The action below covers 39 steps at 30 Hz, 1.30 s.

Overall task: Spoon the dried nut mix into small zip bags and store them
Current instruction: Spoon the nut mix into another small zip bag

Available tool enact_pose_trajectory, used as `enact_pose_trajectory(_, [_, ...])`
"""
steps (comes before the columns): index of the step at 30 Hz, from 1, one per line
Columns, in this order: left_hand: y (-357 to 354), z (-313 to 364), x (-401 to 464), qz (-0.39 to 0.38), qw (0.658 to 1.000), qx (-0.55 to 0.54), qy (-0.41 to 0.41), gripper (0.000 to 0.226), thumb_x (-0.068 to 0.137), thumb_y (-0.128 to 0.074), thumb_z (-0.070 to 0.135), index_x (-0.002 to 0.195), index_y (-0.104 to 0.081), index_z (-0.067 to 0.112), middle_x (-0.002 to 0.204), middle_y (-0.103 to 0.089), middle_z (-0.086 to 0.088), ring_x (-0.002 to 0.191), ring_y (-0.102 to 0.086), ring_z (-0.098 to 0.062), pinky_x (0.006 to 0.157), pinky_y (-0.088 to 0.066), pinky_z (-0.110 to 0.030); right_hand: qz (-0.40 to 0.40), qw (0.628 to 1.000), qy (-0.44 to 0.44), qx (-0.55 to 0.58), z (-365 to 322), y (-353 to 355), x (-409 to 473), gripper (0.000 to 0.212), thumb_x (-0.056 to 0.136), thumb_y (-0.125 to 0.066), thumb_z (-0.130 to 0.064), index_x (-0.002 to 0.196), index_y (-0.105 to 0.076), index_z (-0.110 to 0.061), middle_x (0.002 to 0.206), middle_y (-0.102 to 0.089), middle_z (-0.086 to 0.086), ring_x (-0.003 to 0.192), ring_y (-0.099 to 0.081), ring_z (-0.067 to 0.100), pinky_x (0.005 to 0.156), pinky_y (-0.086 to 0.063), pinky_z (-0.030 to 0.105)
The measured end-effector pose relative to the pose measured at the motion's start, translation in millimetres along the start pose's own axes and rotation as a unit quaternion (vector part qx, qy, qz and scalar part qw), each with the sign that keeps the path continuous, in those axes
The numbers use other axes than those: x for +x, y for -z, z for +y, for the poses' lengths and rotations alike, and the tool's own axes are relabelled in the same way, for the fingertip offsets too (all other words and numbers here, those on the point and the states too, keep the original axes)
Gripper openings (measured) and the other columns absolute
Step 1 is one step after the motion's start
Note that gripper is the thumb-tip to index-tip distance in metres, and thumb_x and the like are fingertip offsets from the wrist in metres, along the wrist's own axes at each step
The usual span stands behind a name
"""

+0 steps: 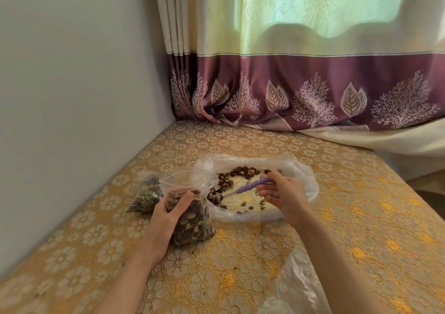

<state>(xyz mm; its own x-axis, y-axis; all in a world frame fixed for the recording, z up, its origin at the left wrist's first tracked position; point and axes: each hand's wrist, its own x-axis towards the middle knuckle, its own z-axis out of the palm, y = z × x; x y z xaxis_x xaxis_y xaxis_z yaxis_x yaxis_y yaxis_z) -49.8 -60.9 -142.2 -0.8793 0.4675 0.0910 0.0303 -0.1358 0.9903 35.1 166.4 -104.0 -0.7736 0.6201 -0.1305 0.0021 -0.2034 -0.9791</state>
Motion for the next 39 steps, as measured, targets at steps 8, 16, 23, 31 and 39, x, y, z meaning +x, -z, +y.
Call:
enact_pose_trajectory(8, [-0.7, 1.2, -2.3, 0.002, 1.0, 0.03, 0.001, 0.061, 0.039, -0.076, 0.075, 0.091, -0.069, 0.044, 0.098, -0.071, 0.01, 0.094, -0.066, -0.009, 0.089, -0.047, -0.033, 0.061, 0.996, -0.047, 0.04, -2.6, 11.9, 4.3, 0.028, 0.091, -0.046, -0.008, 0.069, -0.062, 0.0, 0.048, -0.063, 0.007, 0.037, -0.056, 0.009, 0.036, -0.043, 0.015])
enact_pose_trajectory(16, [-5.1, 5.8, -6.8, 0.02, 0.997, 0.068, -0.008, 0.093, 0.027, -0.07, 0.082, 0.101, -0.063, 0.028, 0.101, -0.069, 0.006, 0.099, -0.063, -0.013, 0.092, -0.048, -0.033, 0.058, 0.997, -0.006, 0.053, -14.2, 18.5, 0.0, 0.024, 0.089, -0.045, -0.005, 0.074, -0.064, 0.0, 0.052, -0.063, 0.005, 0.044, -0.053, 0.011, 0.039, -0.04, 0.017])
enact_pose_trajectory(23, [-4.1, 5.8, -6.3, -0.019, 0.996, 0.091, 0.004, 0.095, 0.021, -0.078, 0.075, 0.104, -0.057, 0.034, 0.097, -0.068, 0.012, 0.091, -0.065, -0.003, 0.074, -0.048, -0.016, 0.04, 0.989, 0.062, 0.126, -33.0, 12.9, -13.7, 0.023, 0.091, -0.046, -0.006, 0.077, -0.062, 0.001, 0.057, -0.063, 0.007, 0.043, -0.052, 0.01, 0.037, -0.04, 0.014])
enact_pose_trajectory(31, [-8.1, -0.3, -4.6, -0.028, 0.992, 0.121, 0.024, 0.091, 0.028, -0.076, 0.076, 0.108, -0.057, 0.037, 0.111, -0.065, 0.004, 0.103, -0.061, -0.013, 0.091, -0.048, -0.033, -0.012, 0.983, 0.119, 0.141, -49.5, -4.0, -35.5, 0.024, 0.091, -0.049, -0.009, 0.076, -0.065, -0.001, 0.061, -0.065, 0.009, 0.049, -0.056, 0.012, 0.044, -0.044, 0.016])
enact_pose_trajectory(39, [-8.5, -1.1, -3.6, -0.015, 0.992, 0.12, 0.022, 0.091, 0.025, -0.076, 0.077, 0.105, -0.057, 0.037, 0.107, -0.067, 0.006, 0.102, -0.062, -0.013, 0.09, -0.049, -0.033, -0.096, 0.975, 0.183, 0.086, -48.3, -15.0, -42.7, 0.022, 0.091, -0.046, -0.002, 0.083, -0.066, -0.001, 0.068, -0.064, 0.012, 0.052, -0.055, 0.014, 0.044, -0.042, 0.017])
